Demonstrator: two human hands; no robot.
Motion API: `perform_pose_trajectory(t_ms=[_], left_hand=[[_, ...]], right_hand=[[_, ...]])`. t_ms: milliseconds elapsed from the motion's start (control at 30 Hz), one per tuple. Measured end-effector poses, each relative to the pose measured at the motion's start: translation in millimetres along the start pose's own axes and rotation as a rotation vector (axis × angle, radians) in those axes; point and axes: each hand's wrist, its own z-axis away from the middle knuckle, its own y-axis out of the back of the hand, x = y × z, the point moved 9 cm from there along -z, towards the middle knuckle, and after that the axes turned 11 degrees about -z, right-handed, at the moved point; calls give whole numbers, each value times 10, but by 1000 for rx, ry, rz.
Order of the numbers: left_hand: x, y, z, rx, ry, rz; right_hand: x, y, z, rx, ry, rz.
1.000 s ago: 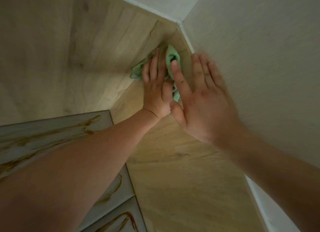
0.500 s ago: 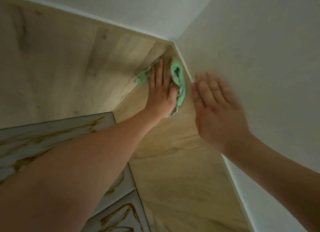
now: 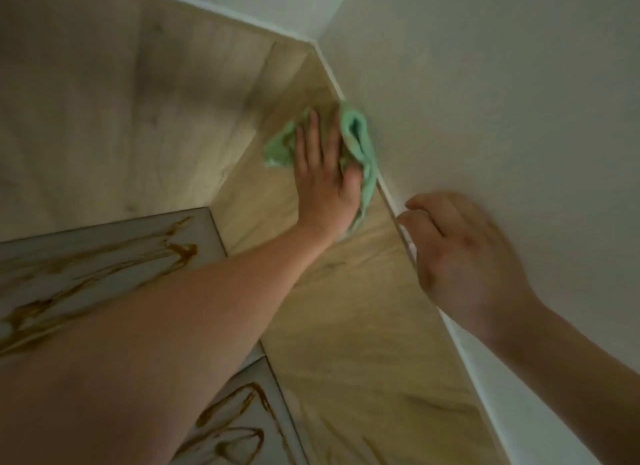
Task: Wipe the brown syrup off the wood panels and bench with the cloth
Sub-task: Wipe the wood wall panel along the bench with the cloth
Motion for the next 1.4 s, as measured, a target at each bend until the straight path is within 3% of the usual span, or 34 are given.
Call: perform_pose_trajectory(t_ms=[133, 300, 433, 567, 633, 733, 867, 1000, 1133, 1233, 1400], left_hand=[[102, -48, 88, -41, 68, 6], [279, -320, 1724, -244, 42, 56], [174, -420, 1965, -204, 38, 59], [-354, -405, 1249, -50, 270, 126], [-603, -425, 1069, -30, 282, 132], [-1012, -540, 1085, -19, 318, 146], [-1826, -764, 1386, 73, 556, 348], [-2700, -1120, 1764, -9, 666, 405], [-3518, -1472, 2428, -148, 1054, 458], [-3666, -1580, 2747, -196, 1120, 434], [-3271, -1545, 2960, -157, 1171, 491]], right_hand=[[5, 38, 126, 34, -14, 8], [-93, 106, 179, 70, -33, -78], [-255, -165, 124, -41, -14, -56], [-202, -527, -16, -106, -67, 150], [-185, -697, -14, -138, -90, 203], [-165, -809, 11, -144, -70, 244], [-191, -831, -50, -156, -64, 245], [-153, -867, -24, -188, -65, 263], [-151, -859, -30, -155, -48, 277], [-177, -855, -31, -112, -30, 313], [-189, -853, -81, -141, -47, 305]])
